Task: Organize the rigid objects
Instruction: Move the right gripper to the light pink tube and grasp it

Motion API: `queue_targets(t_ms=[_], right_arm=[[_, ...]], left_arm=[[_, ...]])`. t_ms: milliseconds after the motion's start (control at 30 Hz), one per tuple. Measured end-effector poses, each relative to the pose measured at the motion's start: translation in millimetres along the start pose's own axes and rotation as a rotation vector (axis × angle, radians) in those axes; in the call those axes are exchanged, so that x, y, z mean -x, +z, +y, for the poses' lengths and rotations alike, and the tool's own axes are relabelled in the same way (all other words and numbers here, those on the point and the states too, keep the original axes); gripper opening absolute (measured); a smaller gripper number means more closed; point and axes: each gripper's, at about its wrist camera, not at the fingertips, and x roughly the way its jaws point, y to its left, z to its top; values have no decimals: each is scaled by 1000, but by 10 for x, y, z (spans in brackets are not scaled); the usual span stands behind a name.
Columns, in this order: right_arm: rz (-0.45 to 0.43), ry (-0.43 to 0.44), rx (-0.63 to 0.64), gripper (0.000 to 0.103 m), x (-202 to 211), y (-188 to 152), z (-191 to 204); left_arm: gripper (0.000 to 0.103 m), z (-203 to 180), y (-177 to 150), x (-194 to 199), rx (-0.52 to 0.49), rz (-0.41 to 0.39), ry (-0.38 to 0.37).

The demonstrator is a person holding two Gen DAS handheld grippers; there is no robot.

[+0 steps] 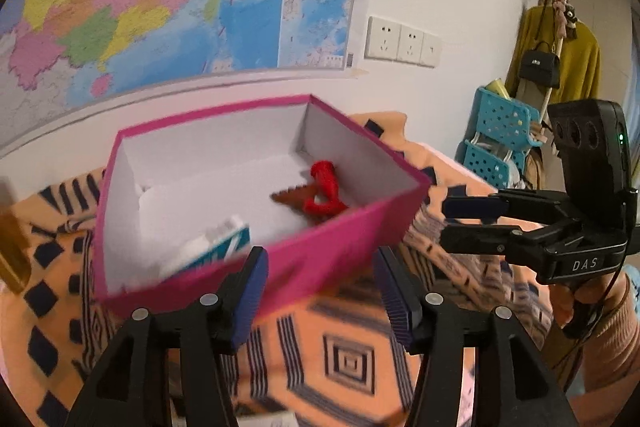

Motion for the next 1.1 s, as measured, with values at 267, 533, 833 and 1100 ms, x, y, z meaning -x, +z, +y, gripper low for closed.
queue_targets(t_ms=[267, 533, 833, 1100], right_arm=[[130, 30, -56, 58, -92, -558, 69], [207, 53, -92, 58, -66, -963, 161], [247, 65, -115, 58, 2, -1184, 218], [256, 87, -93, 58, 38, -1250, 337]], left_arm=[[56, -79, -456, 24, 13, 88, -19], [56, -214, -833, 111, 5, 158, -26], [56, -236, -1216, 293, 85, 231, -64], [51, -312, -1256, 313, 91, 237, -88]])
